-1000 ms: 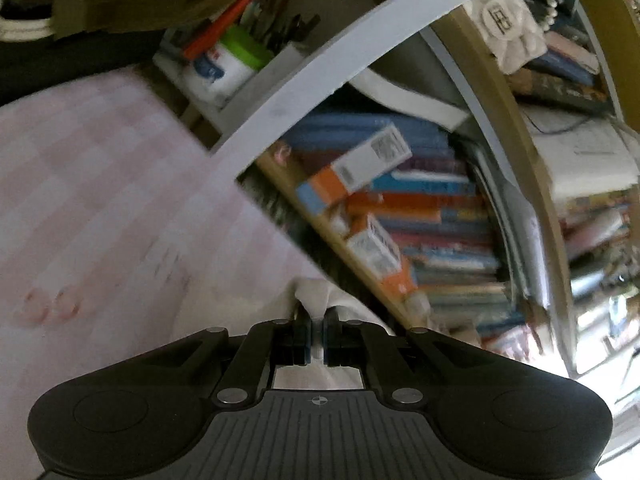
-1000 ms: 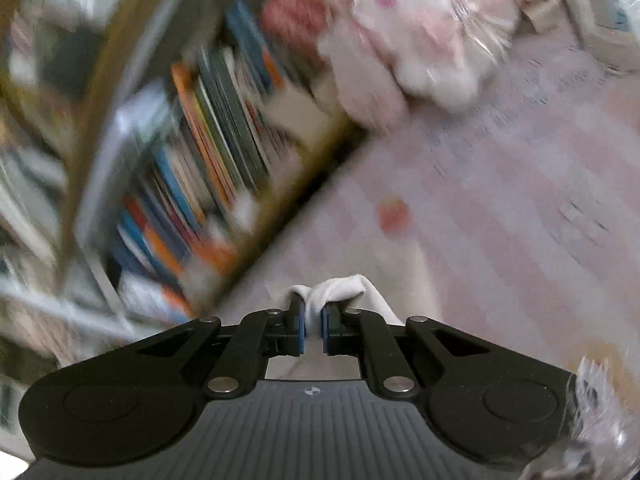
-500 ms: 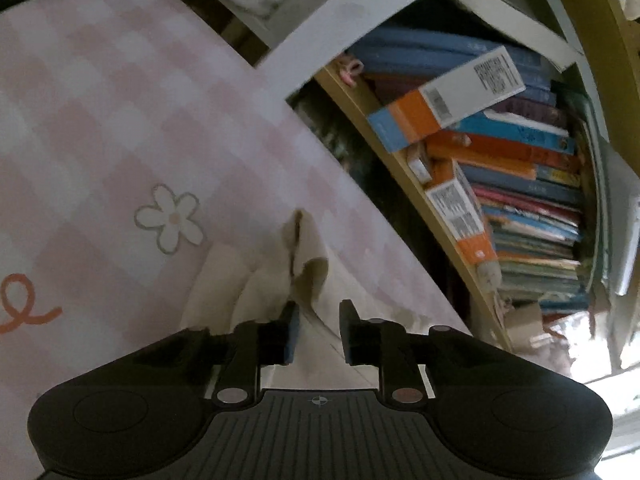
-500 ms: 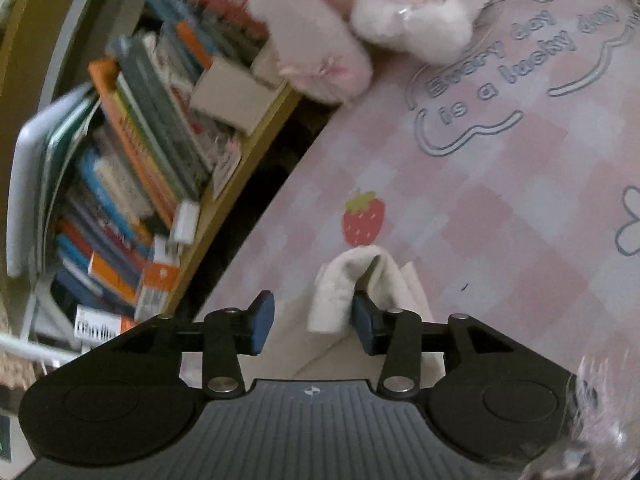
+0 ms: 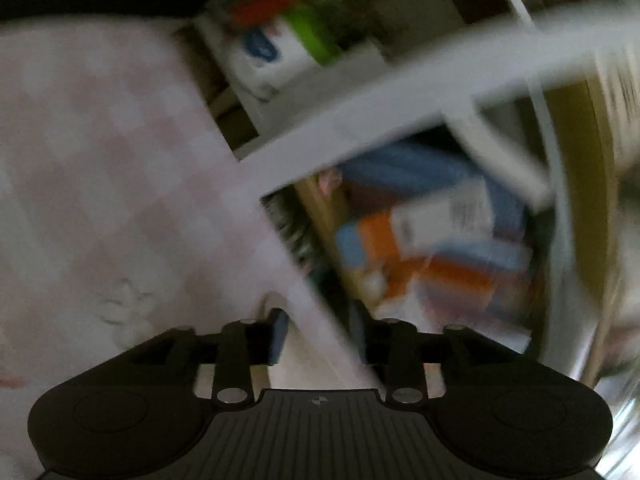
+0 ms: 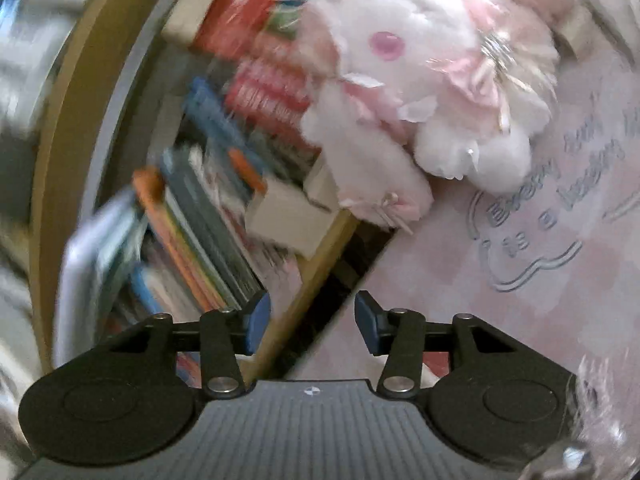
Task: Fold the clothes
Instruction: 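Open both tools to release the folded shirt and lift away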
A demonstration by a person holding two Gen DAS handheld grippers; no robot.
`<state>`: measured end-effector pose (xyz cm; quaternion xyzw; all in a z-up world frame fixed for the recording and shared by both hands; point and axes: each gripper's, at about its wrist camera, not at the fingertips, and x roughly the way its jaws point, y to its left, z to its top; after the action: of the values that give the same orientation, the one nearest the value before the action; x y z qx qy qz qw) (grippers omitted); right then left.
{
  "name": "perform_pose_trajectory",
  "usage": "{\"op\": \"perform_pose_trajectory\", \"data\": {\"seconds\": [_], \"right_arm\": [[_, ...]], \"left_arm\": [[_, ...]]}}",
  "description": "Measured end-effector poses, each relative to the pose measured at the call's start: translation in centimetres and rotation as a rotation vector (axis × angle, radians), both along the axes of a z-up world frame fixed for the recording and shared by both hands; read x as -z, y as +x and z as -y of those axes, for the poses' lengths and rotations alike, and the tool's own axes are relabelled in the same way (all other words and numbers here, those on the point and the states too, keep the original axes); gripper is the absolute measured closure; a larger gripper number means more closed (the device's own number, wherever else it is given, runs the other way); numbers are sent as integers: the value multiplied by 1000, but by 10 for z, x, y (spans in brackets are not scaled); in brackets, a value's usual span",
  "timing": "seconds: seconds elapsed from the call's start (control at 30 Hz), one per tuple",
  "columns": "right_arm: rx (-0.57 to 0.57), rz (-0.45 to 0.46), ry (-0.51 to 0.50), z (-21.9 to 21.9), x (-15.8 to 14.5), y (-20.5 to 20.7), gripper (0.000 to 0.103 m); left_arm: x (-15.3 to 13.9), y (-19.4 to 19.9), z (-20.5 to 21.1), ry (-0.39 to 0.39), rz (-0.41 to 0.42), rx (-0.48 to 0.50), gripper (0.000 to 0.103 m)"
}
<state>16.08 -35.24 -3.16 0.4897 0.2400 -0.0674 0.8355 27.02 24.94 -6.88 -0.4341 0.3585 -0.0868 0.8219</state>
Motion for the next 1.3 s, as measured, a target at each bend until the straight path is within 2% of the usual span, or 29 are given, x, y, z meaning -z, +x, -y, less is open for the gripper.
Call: {"op": "perform_pose_trajectory", "data": {"seconds": [0.03,0.1,0.2,0.27,0.33,0.47,0.57,0.73,0.77,0.83,0.9,0.97,1.07,1.17,1.3], "right_arm": [[-41,-33,-52,-5,0,-4,56],[-125,-107,-155,-17,5,-16,56],[-241,-169,-310,-40,14,-36,56],[-327,-189,-441,-62,13,-39,56],[-400,-194,-580,-88,11,-34,56],[-500,-204,-770,-136,16,-8,57],[-549,-239,-821,-162,30,12,59],[-549,-223,-782,-169,34,41,59],[-542,-214,-777,-167,33,52,62],[-404,-190,-804,-156,19,73,66],[-252,-132,-791,-136,-5,84,66],[-213,-68,-755,-123,-25,83,63],[-289,-45,-782,-126,-32,57,59],[-413,-68,-827,-143,-18,24,58],[-612,-83,-1122,-193,16,-1,58]], "left_arm": [[1,-3,4,65,-23,42,45],[4,-12,10,161,-56,98,45],[5,-29,12,235,-67,130,45],[4,-39,15,263,-53,151,45],[-2,-44,27,322,-25,196,45],[-13,-50,70,418,57,329,45],[-16,-57,110,519,109,449,45],[-18,-71,170,648,195,668,45],[-19,-73,182,664,209,709,45],[-20,-75,203,716,235,778,44],[-18,-72,214,738,246,806,44],[-15,-68,221,745,251,819,44],[-14,-63,231,764,255,834,45],[-14,-59,240,793,254,843,46],[-15,-55,252,831,255,857,45]]}}
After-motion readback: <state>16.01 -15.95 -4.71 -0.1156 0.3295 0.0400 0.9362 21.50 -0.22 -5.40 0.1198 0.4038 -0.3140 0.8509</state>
